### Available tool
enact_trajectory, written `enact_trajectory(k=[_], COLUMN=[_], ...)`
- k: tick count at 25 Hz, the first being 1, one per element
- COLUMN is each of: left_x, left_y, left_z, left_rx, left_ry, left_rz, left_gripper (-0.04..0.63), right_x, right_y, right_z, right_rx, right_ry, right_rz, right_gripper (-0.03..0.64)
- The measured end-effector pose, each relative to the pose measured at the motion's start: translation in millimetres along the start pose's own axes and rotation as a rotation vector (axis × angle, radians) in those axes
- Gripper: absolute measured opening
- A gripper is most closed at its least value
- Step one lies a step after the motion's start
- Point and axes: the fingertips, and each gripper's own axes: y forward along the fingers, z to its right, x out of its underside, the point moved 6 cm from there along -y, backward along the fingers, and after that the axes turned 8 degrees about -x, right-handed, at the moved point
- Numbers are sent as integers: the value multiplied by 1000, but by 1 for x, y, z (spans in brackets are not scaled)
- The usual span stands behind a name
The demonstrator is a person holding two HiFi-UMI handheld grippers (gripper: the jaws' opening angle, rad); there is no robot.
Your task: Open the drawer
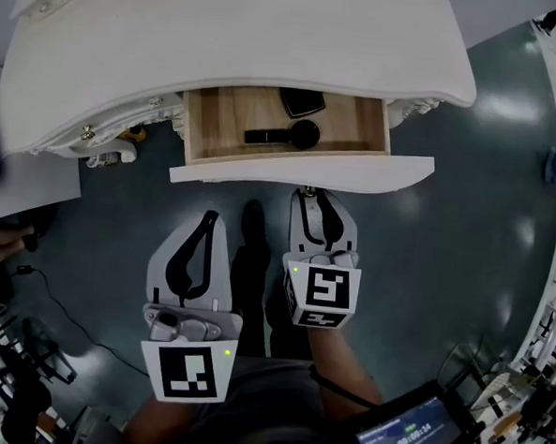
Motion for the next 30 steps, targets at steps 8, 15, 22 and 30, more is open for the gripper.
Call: enact_trajectory(k=[8, 15, 22, 30], left_x=[5, 5, 6, 4], left_y=[-14, -22, -32, -35], left_z=[7, 12, 16, 22], left_rx=[1, 3, 1, 5], left_ry=[6, 8, 12, 20], left_rz=[-1, 9, 17, 24], left_gripper=[15, 15, 15, 15], right_x=[9, 13, 19, 21], right_y=[-13, -19, -29, -33], right_z=[-5, -10, -15, -17], right_rx=[0, -9, -9, -22], right_ry=[-5, 0, -4, 1], right_rz=[-3, 5, 7, 10], right_gripper=[117, 117, 117, 117])
